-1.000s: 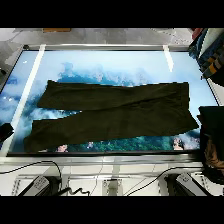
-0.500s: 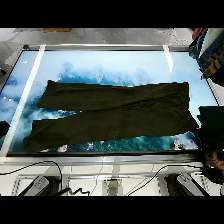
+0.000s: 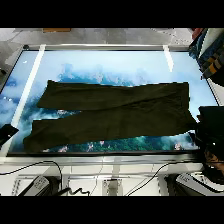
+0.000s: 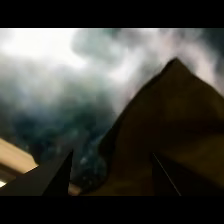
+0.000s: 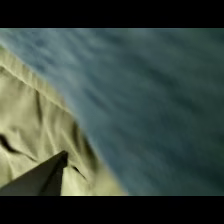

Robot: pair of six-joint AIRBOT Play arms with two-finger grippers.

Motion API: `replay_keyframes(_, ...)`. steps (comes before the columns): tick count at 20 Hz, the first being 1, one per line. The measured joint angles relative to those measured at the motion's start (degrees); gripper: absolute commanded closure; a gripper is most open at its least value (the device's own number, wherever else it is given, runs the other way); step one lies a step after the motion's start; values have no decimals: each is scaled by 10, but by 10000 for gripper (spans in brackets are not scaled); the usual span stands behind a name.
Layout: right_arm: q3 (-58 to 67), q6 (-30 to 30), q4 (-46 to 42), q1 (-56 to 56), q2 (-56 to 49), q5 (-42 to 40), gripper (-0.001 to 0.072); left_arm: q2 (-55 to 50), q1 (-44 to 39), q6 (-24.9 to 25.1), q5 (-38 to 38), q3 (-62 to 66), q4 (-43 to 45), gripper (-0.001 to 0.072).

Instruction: Fold the clothes and pants, and hang the long-sleeved shirts on hangers.

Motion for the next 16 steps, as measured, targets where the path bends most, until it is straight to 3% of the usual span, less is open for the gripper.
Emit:
replay_keyframes(1,0,-3,12,12,-4,-17,398,0,1,-10,-17,0,12,166)
replay_keyframes(4,4,-9,31,32,-10,-48,418,3,16,-39,-66,-3,49,167)
replay_keyframes(6,6,-11,39,38,-12,-61,679,11,37,-49,-89,-12,62,125)
replay_keyframes(9,7,-12,42,42,-13,-64,675,32,67,-62,-107,-41,61,60)
replay_keyframes(16,8,-12,43,44,-14,-62,676,50,89,-77,-105,-137,18,61)
